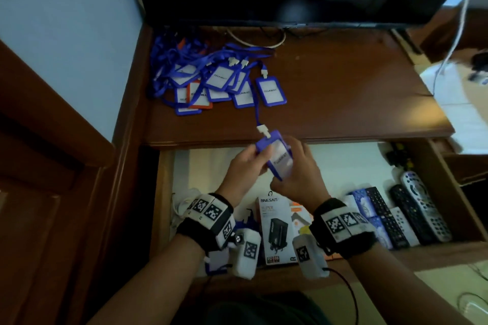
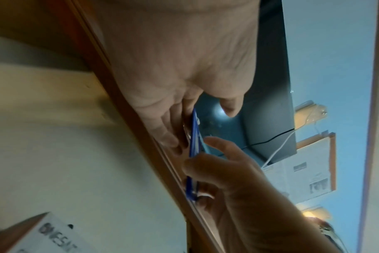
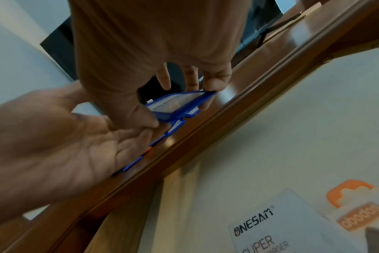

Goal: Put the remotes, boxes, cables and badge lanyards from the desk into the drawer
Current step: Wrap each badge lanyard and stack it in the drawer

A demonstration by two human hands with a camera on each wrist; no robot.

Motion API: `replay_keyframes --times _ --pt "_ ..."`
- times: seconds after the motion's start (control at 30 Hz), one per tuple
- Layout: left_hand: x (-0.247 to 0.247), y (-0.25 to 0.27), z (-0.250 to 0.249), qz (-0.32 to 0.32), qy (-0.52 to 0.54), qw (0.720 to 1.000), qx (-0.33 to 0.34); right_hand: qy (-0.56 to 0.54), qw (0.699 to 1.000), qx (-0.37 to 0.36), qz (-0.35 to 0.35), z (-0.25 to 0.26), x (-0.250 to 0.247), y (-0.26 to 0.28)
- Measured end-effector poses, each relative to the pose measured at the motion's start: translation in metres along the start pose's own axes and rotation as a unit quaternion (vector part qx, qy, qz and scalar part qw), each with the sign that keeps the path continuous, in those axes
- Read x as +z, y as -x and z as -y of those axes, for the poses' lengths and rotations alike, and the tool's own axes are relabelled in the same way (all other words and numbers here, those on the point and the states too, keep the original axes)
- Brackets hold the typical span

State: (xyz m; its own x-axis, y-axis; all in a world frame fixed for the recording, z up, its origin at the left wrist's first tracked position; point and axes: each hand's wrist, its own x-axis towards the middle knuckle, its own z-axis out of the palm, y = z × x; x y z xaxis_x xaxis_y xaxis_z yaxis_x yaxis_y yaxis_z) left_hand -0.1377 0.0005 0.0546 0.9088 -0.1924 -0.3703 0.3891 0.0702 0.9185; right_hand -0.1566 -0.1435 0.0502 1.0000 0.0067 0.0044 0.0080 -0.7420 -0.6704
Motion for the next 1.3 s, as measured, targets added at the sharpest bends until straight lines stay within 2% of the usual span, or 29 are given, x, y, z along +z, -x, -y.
replay_keyframes --times 0.1,0.17,0.27,0.33,0.4,0.47,0.6,0.73,0.8,0.9,1.03,1.07,1.17,1.23,1.3 --pt "0.005 -0.001 -0.001 -0.060 -0.046 0.997 0.034 -0.011 1.000 -0.013 -0.003 0.005 -0.003 0.018" --pt "0.007 0.002 0.000 -0.069 -0.066 0.994 0.048 -0.044 0.999 -0.017 -0.005 0.005 -0.007 0.030" --pt "0.012 0.010 -0.002 -0.037 -0.077 0.995 0.048 -0.153 0.987 0.041 -0.016 -0.002 -0.013 0.043" --pt "0.013 0.015 -0.005 -0.015 -0.088 0.995 0.052 -0.216 0.971 0.080 -0.059 -0.007 -0.017 0.047" --pt "0.014 0.016 -0.010 0.004 -0.097 0.993 0.061 -0.231 0.964 0.097 -0.084 -0.008 -0.023 0.044" --pt "0.016 0.017 -0.018 0.029 -0.111 0.991 0.069 -0.232 0.966 0.082 -0.081 -0.006 -0.031 0.036" --pt "0.025 0.023 -0.029 0.072 -0.117 0.988 0.073 -0.312 0.950 -0.008 -0.023 0.005 -0.058 0.017" --pt "0.038 0.030 -0.037 0.104 -0.136 0.982 0.081 -0.400 0.905 0.043 0.139 0.005 -0.079 0.006" --pt "0.042 0.035 -0.041 0.111 -0.122 0.983 0.078 -0.410 0.891 0.066 0.182 0.001 -0.082 0.002" --pt "0.038 0.041 -0.039 0.104 -0.073 0.989 0.079 -0.408 0.892 0.062 0.183 -0.011 -0.079 -0.005" --pt "0.026 0.049 -0.031 0.089 0.053 0.990 0.095 -0.424 0.885 0.053 0.183 -0.034 -0.071 -0.008" --pt "0.024 0.050 -0.029 0.085 0.086 0.987 0.105 -0.412 0.891 0.047 0.187 -0.037 -0.069 -0.007" --pt "0.017 0.055 -0.028 0.061 0.150 0.976 0.146 -0.296 0.939 0.017 0.176 -0.045 -0.059 -0.008" --pt "0.014 0.058 -0.029 0.032 0.166 0.970 0.176 -0.241 0.961 0.016 0.136 -0.049 -0.053 -0.012" --pt "0.011 0.060 -0.032 -0.007 0.192 0.961 0.200 -0.225 0.969 0.033 0.093 -0.052 -0.050 -0.015"
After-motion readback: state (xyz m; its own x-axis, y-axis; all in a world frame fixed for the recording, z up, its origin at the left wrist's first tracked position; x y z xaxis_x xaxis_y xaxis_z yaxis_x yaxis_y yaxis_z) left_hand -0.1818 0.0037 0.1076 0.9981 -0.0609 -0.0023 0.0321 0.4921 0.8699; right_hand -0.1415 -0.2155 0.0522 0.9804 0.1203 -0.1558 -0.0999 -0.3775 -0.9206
